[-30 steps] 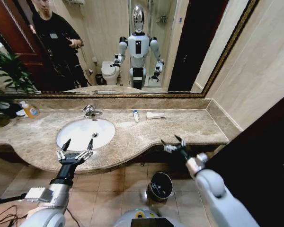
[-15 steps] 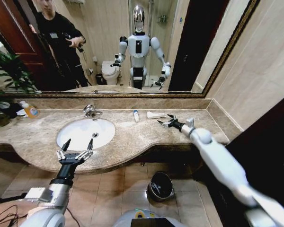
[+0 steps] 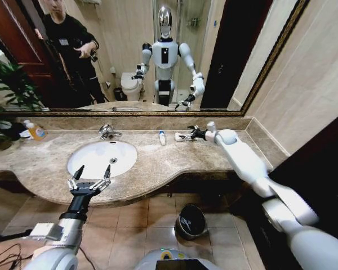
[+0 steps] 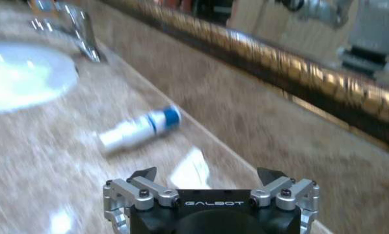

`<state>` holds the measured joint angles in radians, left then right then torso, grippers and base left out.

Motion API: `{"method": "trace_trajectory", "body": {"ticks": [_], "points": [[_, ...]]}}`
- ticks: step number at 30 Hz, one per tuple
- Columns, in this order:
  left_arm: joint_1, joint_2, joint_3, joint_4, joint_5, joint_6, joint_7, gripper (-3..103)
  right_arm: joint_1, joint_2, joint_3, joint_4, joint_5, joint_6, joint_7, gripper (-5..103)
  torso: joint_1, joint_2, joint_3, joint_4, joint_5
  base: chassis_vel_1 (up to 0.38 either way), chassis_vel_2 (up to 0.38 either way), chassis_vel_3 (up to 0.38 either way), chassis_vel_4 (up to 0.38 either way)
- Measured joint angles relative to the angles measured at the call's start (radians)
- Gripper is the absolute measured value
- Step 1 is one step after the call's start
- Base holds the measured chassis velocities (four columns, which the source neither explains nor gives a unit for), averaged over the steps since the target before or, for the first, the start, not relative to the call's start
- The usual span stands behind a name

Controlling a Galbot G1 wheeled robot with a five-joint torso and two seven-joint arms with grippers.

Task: Pick up the trash from the sink and place it in the trash bin.

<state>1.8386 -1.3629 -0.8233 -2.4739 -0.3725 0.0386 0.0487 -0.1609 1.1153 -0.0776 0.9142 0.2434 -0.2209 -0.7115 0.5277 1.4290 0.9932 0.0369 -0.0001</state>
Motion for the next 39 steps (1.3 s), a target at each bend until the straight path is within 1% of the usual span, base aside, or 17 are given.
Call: {"method": "trace_trajectory", "body": {"ticks": [3,9,11,12,15,16,17,18,21,24,26,27,29,31,35,37,39], "points": [[0.0,0.0,0.0,0.0,0.0,0.0,0.0,100,0.004,0.001,-0.008,-0.036,-0.046,-0.002,-0.005,100,0.0,0.0,0.0,-0.0001,0.0001,0.0,0.0,0.0,0.0],[0.0,0.0,0.0,0.0,0.0,0.0,0.0,100,0.0,-0.004,-0.014,-0.055,-0.065,-0.005,-0.001,103,0.0,0.0,0.0,-0.0002,0.0001,0.0,0.0,0.0,0.0],[0.0,0.0,0.0,0.0,0.0,0.0,0.0,100,-0.004,-0.001,-0.016,-0.064,-0.062,-0.001,0.02,95,0.0,0.0,0.0,-0.0003,0.0001,0.0,0.0,0.0,0.0],[0.0,0.0,0.0,0.0,0.0,0.0,0.0,100,-0.004,-0.001,-0.016,-0.064,-0.062,-0.001,0.02,95,0.0,0.0,0.0,-0.0003,0.0001,0.0,0.0,0.0,0.0],[0.0,0.0,0.0,0.0,0.0,0.0,0.0,100,-0.011,0.001,-0.027,-0.061,-0.037,0.003,0.062,84,0.0,0.0,0.0,-0.0001,0.0001,0.0,0.0,0.0,0.0],[0.0,0.0,0.0,0.0,0.0,0.0,0.0,100,-0.013,0.002,-0.03,-0.06,-0.028,0.004,0.076,84,0.0,0.0,0.0,-0.0001,0.0,0.0,0.0,0.0,0.0],[0.0,0.0,0.0,0.0,0.0,0.0,0.0,100,-0.014,0.003,-0.032,-0.058,-0.023,0.004,0.085,78,0.0,0.0,0.0,-0.0002,0.0,0.0,0.0,0.0,0.0],[0.0,0.0,0.0,0.0,0.0,0.0,0.0,100,-0.014,0.003,-0.032,-0.058,-0.023,0.004,0.085,78,0.0,0.0,0.0,-0.0002,0.0,0.0,0.0,0.0,0.0],[0.0,0.0,0.0,0.0,0.0,0.0,0.0,100,-0.02,0.006,-0.035,-0.051,-0.006,0.007,0.113,61,0.0,0.0,0.0,-0.0001,0.0,0.0,0.0,0.0,0.0],[0.0,0.0,0.0,0.0,0.0,0.0,0.0,100,-0.026,0.004,-0.04,-0.04,0.013,0.007,0.136,55,0.0,0.0,0.0,-0.0001,0.0,0.0,0.0,0.0,0.0],[0.0,0.0,0.0,0.0,0.0,0.0,0.0,100,-0.033,0.002,-0.041,-0.03,0.025,0.007,0.151,44,0.0,0.0,0.0,-0.0001,0.0,0.0,0.0,0.0,0.0],[0.0,0.0,0.0,0.0,0.0,0.0,0.0,100,-0.033,0.002,-0.041,-0.03,0.025,0.007,0.151,44,0.0,0.0,0.0,-0.0001,0.0,0.0,0.0,0.0,0.0],[0.0,0.0,0.0,0.0,0.0,0.0,0.0,100,-0.041,-0.003,-0.041,-0.017,0.037,-0.001,0.161,33,0.0,0.0,0.0,-0.0001,0.0,0.0,0.0,0.0,0.0],[0.0,0.0,0.0,0.0,0.0,0.0,0.0,100,-0.045,-0.005,-0.041,-0.012,0.042,-0.003,0.169,33,0.0,0.0,0.0,-0.0001,0.0,0.0,0.0,0.0,0.0],[0.0,0.0,0.0,0.0,0.0,0.0,0.0,100,-0.06,-0.011,-0.037,0.011,0.061,-0.008,0.194,11,0.0,0.0,0.0,-0.0001,0.0,0.0,0.0,0.0,0.0],[0.0,0.0,0.0,0.0,0.0,0.0,0.0,100,-0.067,-0.015,-0.034,0.024,0.067,-0.013,0.199,11,0.0,0.0,0.0,0.0,0.0,0.0,0.0,0.0,0.0],[0.0,0.0,0.0,0.0,0.0,0.0,0.0,100,-0.09,-0.027,-0.023,0.069,0.084,-0.024,0.212,2,0.0,0.0,0.0,0.0,0.0001,0.0,0.0,0.0,0.0]]}}
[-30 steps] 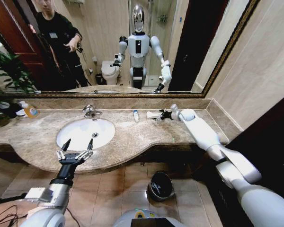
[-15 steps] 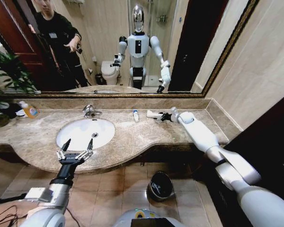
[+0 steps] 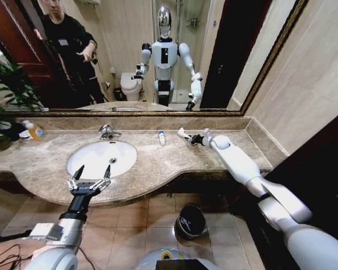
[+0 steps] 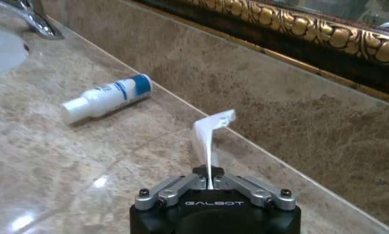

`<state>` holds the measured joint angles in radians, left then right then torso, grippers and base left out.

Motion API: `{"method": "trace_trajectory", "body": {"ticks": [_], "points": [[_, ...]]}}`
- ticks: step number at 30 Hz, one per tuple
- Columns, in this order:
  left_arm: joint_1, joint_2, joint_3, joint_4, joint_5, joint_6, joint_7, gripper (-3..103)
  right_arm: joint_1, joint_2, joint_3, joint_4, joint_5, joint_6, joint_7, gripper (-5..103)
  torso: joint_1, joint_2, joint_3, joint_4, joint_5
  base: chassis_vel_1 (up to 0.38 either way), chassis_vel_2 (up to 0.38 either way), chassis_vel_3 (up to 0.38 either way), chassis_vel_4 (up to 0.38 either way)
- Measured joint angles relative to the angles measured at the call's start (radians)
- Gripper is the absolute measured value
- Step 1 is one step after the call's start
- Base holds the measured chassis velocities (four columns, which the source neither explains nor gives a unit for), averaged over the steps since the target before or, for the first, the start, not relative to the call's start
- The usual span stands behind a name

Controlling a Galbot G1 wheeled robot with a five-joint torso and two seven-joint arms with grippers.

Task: Pick up the trash from the sink and place it in the trash bin.

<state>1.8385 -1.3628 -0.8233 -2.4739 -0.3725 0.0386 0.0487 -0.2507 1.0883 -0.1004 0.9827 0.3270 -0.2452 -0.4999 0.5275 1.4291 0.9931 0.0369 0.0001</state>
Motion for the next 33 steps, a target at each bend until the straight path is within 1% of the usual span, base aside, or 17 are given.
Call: {"method": "trace_trajectory", "body": {"ticks": [3,6,7,9,11,14,15,18,19,21,22,23,24,25,29,31,33], "points": [[0.0,0.0,0.0,0.0,0.0,0.0,0.0,100,-0.072,-0.045,0.056,0.142,0.062,-0.017,0.007,1,0.0,0.0,0.0,0.0008,0.0,0.0,0.0,0.0,0.0],[0.0,0.0,0.0,0.0,0.0,0.0,0.0,100,-0.263,-0.181,0.149,0.474,0.227,-0.111,0.079,0,0.0,0.0,0.0,0.0004,0.0007,0.0,0.0,0.0,0.0],[0.0,0.0,0.0,0.0,0.0,0.0,0.0,100,-0.263,-0.181,0.149,0.474,0.227,-0.111,0.079,0,0.0,0.0,0.0,0.0004,0.0007,0.0,0.0,0.0,0.0],[0.0,0.0,0.0,0.0,0.0,0.0,0.0,100,-0.407,-0.295,0.221,0.677,0.307,-0.133,0.113,0,0.0,0.0,0.0,-0.0019,-0.0012,0.0,0.0,0.0,0.0],[0.0,0.0,0.0,0.0,0.0,0.0,0.0,100,-0.476,-0.332,0.263,0.76,0.326,-0.144,0.113,0,0.0,0.0,0.0,-0.0006,-0.0001,0.0,0.0,0.0,0.0],[0.0,0.0,0.0,0.0,0.0,0.0,0.0,100,-0.823,-0.37,0.563,1.02,0.333,-0.161,0.081,0,0.0,0.0,0.0,0.0002,-0.0011,0.0,0.0,0.0,0.0],[0.0,0.0,0.0,0.0,0.0,0.0,0.0,100,-0.823,-0.37,0.563,1.02,0.333,-0.161,0.081,0,0.0,0.0,0.0,0.0002,-0.0011,0.0,0.0,0.0,0.0],[0.0,0.0,0.0,0.0,0.0,0.0,0.0,100,-1.228,-0.238,0.826,1.156,0.228,-0.113,-0.07,0,0.0,0.0,0.0,0.0001,0.0,0.0,0.0,0.0,0.0],[0.0,0.0,0.0,0.0,0.0,0.0,0.0,100,-1.228,-0.238,0.826,1.156,0.228,-0.113,-0.07,0,0.0,0.0,0.0,0.0001,0.0,0.0,0.0,0.0,0.0],[0.0,0.0,0.0,0.0,0.0,0.0,0.0,100,-1.463,-0.088,0.865,1.106,0.098,0.023,-0.155,0,0.0,0.0,0.0,-0.0003,-0.0001,0.0,0.0,0.0,0.0],[0.0,0.0,0.0,0.0,0.0,0.0,0.0,100,-1.463,-0.088,0.865,1.106,0.098,0.023,-0.155,0,0.0,0.0,0.0,-0.0003,-0.0001,0.0,0.0,0.0,0.0],[0.0,0.0,0.0,0.0,0.0,0.0,0.0,100,-1.534,-0.033,0.844,1.058,0.043,0.087,-0.16,0,0.0,0.0,0.0,-0.0007,0.0003,0.0,0.0,0.0,0.0],[0.0,0.0,0.0,0.0,0.0,0.0,0.0,100,-1.613,0.036,0.786,0.954,-0.027,0.175,-0.127,0,0.0,0.0,0.0,-0.0005,0.0001,0.0,0.0,0.0,0.0],[0.0,0.0,0.0,0.0,0.0,0.0,0.0,100,-1.644,0.073,0.75,0.883,-0.058,0.207,-0.09,0,0.0,0.0,0.0,-0.0006,-0.0005,0.0,0.0,0.0,0.0],[0.0,0.0,0.0,0.0,0.0,0.0,0.0,100,-1.651,0.152,0.675,0.7,-0.12,0.261,-0.014,0,0.0,0.0,0.0,-0.0006,-0.0003,0.0,0.0,0.0,0.0],[0.0,0.0,0.0,0.0,0.0,0.0,0.0,100,-1.595,0.203,0.642,0.542,-0.178,0.311,0.04,0,0.0,0.0,0.0,-0.0005,-0.0006,0.0,0.0,0.0,0.0],[0.0,0.0,0.0,0.0,0.0,0.0,0.0,100,-1.447,0.256,0.585,0.331,-0.216,0.404,0.177,0,0.0,0.0,0.0,-0.0007,0.0006,0.0,0.0,0.0,0.0]]}}
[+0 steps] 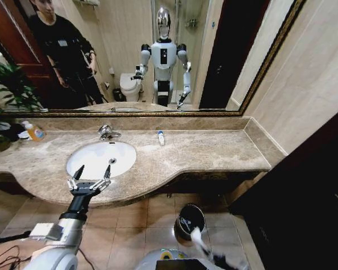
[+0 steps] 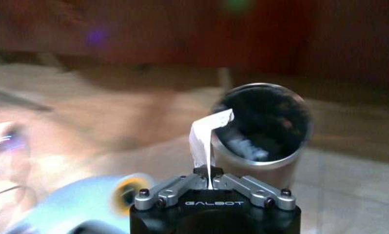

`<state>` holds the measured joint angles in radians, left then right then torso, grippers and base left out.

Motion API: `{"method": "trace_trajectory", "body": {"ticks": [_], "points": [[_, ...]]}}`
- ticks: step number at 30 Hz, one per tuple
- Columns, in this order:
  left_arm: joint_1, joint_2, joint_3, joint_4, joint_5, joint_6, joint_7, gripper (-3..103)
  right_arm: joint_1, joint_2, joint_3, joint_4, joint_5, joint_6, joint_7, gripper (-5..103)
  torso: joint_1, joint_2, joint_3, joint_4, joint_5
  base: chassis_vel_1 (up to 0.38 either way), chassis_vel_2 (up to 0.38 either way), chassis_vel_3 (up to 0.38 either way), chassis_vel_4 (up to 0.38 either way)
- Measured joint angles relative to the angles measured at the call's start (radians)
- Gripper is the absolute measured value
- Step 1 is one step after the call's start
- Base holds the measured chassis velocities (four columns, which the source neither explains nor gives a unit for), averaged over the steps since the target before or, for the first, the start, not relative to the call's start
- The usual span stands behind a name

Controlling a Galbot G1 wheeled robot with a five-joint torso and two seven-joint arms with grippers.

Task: Pick up the trash from the sink and place it in the trash bin.

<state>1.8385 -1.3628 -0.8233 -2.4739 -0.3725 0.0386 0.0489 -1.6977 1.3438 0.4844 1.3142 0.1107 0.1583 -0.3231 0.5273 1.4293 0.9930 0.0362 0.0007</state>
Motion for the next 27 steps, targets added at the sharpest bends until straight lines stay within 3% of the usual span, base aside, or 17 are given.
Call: {"method": "trace_trajectory", "body": {"ticks": [1,3,4,15,23,24,26,27], "points": [[0.0,0.0,0.0,0.0,0.0,0.0,0.0,100,0.0,0.0,0.0,0.0,0.0,0.0,0.0,0,0.0,0.0,0.0,0.0,0.0,0.0,0.0,0.0,0.0],[0.0,0.0,0.0,0.0,0.0,0.0,0.0,100,0.111,0.018,-0.04,-0.1,0.009,0.048,0.081,0,0.0,0.0,0.0,0.0023,0.0001,0.0,0.0,0.0,0.0],[0.0,0.0,0.0,0.0,0.0,0.0,0.0,100,0.181,0.041,-0.047,-0.145,0.001,0.062,0.103,0,0.0,0.0,0.0,0.001,-0.0014,0.0,0.0,0.0,0.0],[0.0,0.0,0.0,0.0,0.0,0.0,0.0,100,0.459,0.062,-0.049,-0.313,-0.056,0.073,0.114,0,0.001,0.0,0.0,0.0007,-0.0005,0.0,0.0,0.0,0.0],[0.0,0.0,0.0,0.0,0.0,0.0,0.0,100,0.493,0.06,-0.047,-0.312,-0.101,0.02,0.13,-1,0.0,0.0,0.0,0.0006,-0.0006,0.0,0.0,0.0,0.0],[0.0,0.0,0.0,0.0,0.0,0.0,0.0,100,0.491,0.057,-0.045,-0.307,-0.118,0.015,0.13,10,0.0,0.0,0.0,0.0007,-0.0007,0.0,0.0,0.0,0.0],[0.0,0.0,0.0,0.0,0.0,0.0,0.0,100,0.488,0.055,-0.044,-0.304,-0.127,0.014,0.129,10,0.0,0.0,0.0,0.0007,-0.0008,0.0,0.0,0.0,0.0],[0.0,0.0,0.0,0.0,0.0,0.0,0.0,100,0.483,0.053,-0.044,-0.296,-0.136,0.012,0.127,21,0.0,0.0,0.0,0.0006,-0.0006,0.0,0.0,0.0,0.0]]}}
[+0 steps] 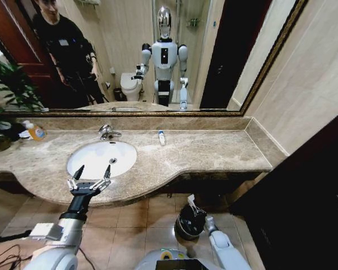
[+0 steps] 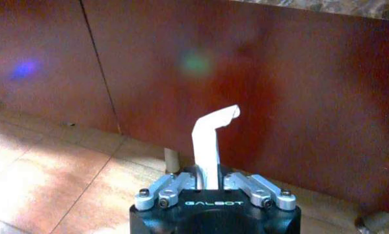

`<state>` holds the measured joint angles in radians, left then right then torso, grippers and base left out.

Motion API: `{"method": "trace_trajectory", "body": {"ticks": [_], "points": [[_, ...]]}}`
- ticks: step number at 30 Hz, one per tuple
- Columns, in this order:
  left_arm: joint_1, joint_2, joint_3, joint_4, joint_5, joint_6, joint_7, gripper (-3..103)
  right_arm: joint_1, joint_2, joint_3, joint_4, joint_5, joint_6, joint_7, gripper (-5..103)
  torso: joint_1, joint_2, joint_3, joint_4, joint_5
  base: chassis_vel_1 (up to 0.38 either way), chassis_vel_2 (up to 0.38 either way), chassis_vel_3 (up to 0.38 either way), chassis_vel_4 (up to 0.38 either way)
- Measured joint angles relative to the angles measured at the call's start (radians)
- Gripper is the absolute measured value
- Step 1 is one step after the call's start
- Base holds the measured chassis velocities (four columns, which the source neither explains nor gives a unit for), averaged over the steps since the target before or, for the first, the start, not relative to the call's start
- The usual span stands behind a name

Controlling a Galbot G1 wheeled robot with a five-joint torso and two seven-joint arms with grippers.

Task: Pick up the trash from the sink and place it in the trash bin.

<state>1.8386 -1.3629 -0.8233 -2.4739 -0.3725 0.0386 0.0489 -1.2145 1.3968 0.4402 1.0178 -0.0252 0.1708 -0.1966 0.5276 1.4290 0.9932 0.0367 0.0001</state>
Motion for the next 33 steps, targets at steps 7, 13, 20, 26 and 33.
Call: {"method": "trace_trajectory", "body": {"ticks": [7,13,20,26,33], "points": [[0.0,0.0,0.0,0.0,0.0,0.0,0.0,100,-0.016,0.0,0.0,0.061,-0.024,-0.036,-0.04,44,0.0,0.0,0.0,0.0001,-0.0001,0.0,0.0,0.0,0.0],[0.0,0.0,0.0,0.0,0.0,0.0,0.0,100,-0.056,-0.027,0.026,0.149,-0.017,-0.053,-0.065,65,0.0,0.0,0.0,0.0002,0.0002,0.0,0.0,0.0,0.0],[0.0,0.0,0.0,0.0,0.0,0.0,0.0,100,-0.284,-0.143,0.137,0.434,0.132,0.025,-0.198,93,0.0,0.0,0.0,-0.0002,0.0005,0.0,0.0,0.0,0.0],[0.0,0.0,0.0,0.0,0.0,0.0,0.0,100,-0.484,-0.201,0.195,0.82,0.339,-0.017,-0.146,100,0.0,0.0,0.0,-0.0007,0.0,0.0,0.0,0.0,0.0],[0.0,0.0,0.0,0.0,0.0,0.0,0.0,100,-0.314,-0.285,0.14,1.03,0.472,-0.296,0.064,100,0.0,0.0,0.0,-0.0001,0.0003,0.0,0.0,0.0,0.0]]}}
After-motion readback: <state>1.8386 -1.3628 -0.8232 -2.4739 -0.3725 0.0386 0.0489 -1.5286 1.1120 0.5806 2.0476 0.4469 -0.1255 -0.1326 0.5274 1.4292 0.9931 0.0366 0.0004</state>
